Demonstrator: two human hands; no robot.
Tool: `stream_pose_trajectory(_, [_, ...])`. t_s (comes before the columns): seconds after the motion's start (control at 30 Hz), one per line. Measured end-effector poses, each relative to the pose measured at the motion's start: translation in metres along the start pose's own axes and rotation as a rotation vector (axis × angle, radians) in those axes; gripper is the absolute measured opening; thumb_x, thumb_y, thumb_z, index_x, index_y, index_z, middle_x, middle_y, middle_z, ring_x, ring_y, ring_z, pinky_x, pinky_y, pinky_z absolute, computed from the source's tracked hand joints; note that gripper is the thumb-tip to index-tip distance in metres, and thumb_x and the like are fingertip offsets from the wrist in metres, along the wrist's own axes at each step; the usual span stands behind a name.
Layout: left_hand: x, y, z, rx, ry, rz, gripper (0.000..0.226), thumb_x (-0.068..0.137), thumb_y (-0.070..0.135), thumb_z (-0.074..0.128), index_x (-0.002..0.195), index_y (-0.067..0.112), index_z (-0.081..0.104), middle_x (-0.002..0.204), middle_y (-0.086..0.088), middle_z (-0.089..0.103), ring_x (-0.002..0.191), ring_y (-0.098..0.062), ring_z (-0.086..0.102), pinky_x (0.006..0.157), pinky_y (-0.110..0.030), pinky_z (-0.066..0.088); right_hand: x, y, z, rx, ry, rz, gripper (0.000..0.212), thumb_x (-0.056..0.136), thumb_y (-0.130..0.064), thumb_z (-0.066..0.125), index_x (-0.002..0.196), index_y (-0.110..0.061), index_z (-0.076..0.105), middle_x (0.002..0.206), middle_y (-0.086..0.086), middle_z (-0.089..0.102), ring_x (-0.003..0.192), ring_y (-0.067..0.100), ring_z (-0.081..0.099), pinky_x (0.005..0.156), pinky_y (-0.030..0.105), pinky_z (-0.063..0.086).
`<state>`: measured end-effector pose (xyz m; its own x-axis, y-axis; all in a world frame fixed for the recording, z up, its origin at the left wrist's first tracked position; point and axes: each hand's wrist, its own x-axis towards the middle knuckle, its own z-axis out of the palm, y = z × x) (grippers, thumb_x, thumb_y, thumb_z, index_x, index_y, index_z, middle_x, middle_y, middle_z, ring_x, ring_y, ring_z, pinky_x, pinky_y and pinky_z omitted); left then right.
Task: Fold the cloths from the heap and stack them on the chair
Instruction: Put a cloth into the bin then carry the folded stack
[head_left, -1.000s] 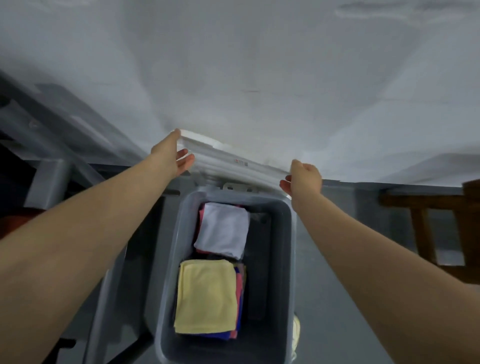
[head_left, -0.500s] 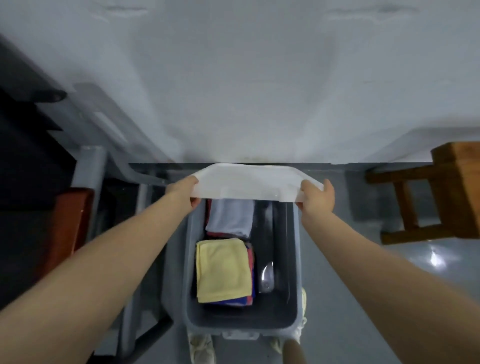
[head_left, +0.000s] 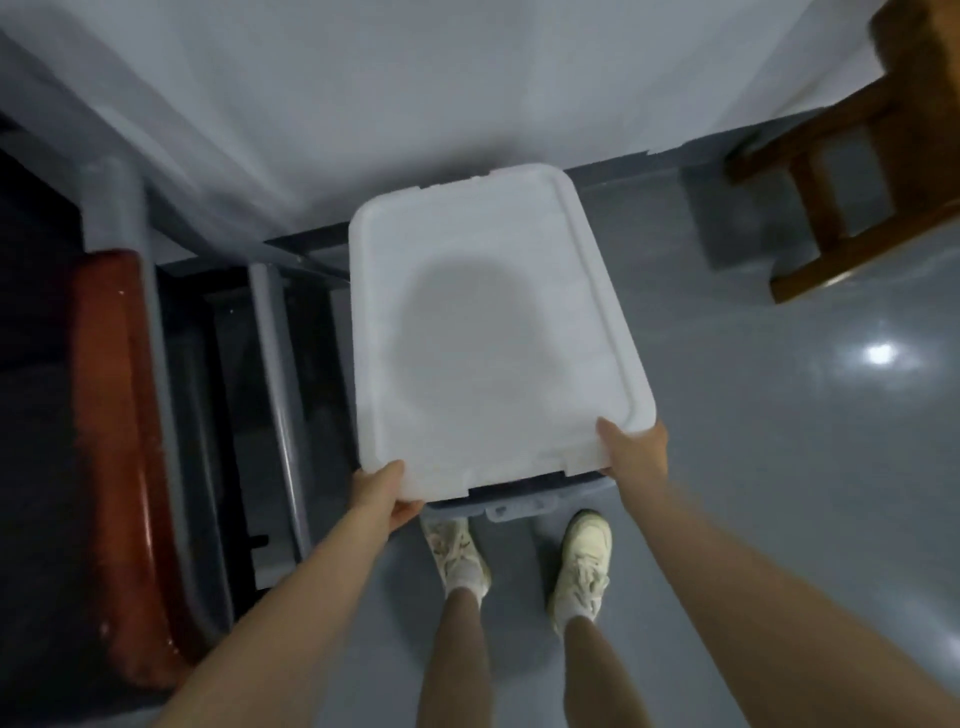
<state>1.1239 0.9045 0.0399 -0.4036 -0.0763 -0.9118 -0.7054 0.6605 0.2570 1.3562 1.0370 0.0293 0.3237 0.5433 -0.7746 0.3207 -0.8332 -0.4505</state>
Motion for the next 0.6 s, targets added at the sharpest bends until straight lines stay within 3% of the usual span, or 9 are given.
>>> stream_pose_trajectory(0.1, [0.022, -0.044, 0.013, -0.031, 0.066, -0.029, 0.044, 0.094, 0.004, 0.053, 0.136, 0.003, 0.042, 0.131, -0.021, 0.051, 0.097, -0.033, 0.052, 0.033, -0.024, 0.049, 0.02, 0.042, -0.006, 0.02, -0.024, 0.065, 0.062, 0.082, -0.023, 0.074, 0.134, -0.006, 0.045, 0.12, 0.013, 0.056, 0.106, 0.031, 0.06, 0.08, 0.048, 0.057])
stream_pose_trajectory(0.17, [0.034, -0.062, 0.024, -0.051, 0.122, -0.001, 0.044, 0.093, 0.002, 0.051, 0.137, 0.002, 0.043, 0.133, -0.021, 0.051, 0.094, -0.034, 0.053, 0.031, -0.021, 0.045, 0.031, 0.059, -0.006, 0.038, -0.048, 0.106, 0.058, 0.085, -0.022, 0.072, 0.133, -0.003, 0.045, 0.118, 0.013, 0.055, 0.102, 0.03, 0.059, 0.075, 0.043, 0.057])
stream_pose_trajectory(0.3, [0.055, -0.1, 0.038, -0.017, 0.209, 0.083, 0.04, 0.092, 0.004, 0.051, 0.132, 0.007, 0.049, 0.116, -0.014, 0.058, 0.075, -0.023, 0.058, 0.047, -0.025, 0.051, 0.054, 0.085, -0.005, -0.053, -0.077, 0.102, 0.059, 0.086, -0.025, 0.071, 0.134, -0.006, 0.043, 0.112, 0.01, 0.056, 0.08, 0.025, 0.06, 0.082, 0.05, 0.057])
stream_pose_trajectory(0.37, [0.064, -0.111, 0.038, 0.032, 0.237, 0.119, 0.038, 0.091, 0.009, 0.054, 0.129, 0.009, 0.051, 0.12, -0.015, 0.06, 0.079, -0.025, 0.059, 0.06, -0.03, 0.052, 0.062, 0.094, -0.003, -0.098, -0.103, 0.111, 0.053, 0.086, -0.023, 0.069, 0.13, -0.006, 0.046, 0.099, 0.005, 0.056, 0.066, 0.018, 0.058, 0.084, 0.05, 0.057])
stream_pose_trajectory(0.47, [0.075, -0.115, 0.039, 0.068, 0.214, 0.13, 0.038, 0.091, 0.012, 0.057, 0.129, 0.011, 0.05, 0.124, -0.015, 0.059, 0.095, -0.03, 0.062, 0.057, -0.029, 0.049, 0.068, 0.105, 0.001, -0.122, -0.136, 0.124, 0.047, 0.087, -0.018, 0.066, 0.126, -0.003, 0.046, 0.083, 0.001, 0.052, 0.064, 0.019, 0.057, 0.085, 0.05, 0.056])
stream_pose_trajectory(0.53, [0.083, -0.118, 0.04, 0.054, 0.19, 0.124, 0.041, 0.092, 0.011, 0.056, 0.132, 0.012, 0.047, 0.127, -0.012, 0.057, 0.106, -0.033, 0.061, 0.061, -0.031, 0.05, 0.072, 0.115, 0.002, -0.111, -0.146, 0.128, 0.047, 0.087, -0.02, 0.066, 0.127, -0.003, 0.047, 0.091, 0.003, 0.054, 0.074, 0.024, 0.06, 0.077, 0.043, 0.059])
stream_pose_trajectory(0.6, [0.088, -0.119, 0.041, 0.008, 0.176, 0.108, 0.044, 0.093, 0.007, 0.054, 0.135, 0.012, 0.045, 0.128, -0.011, 0.056, 0.108, -0.032, 0.06, 0.069, -0.033, 0.051, 0.073, 0.125, 0.002, -0.138, -0.174, 0.133, 0.037, 0.088, -0.016, 0.064, 0.121, -0.005, 0.052, 0.098, 0.007, 0.057, 0.08, 0.022, 0.059, 0.057, 0.024, 0.054])
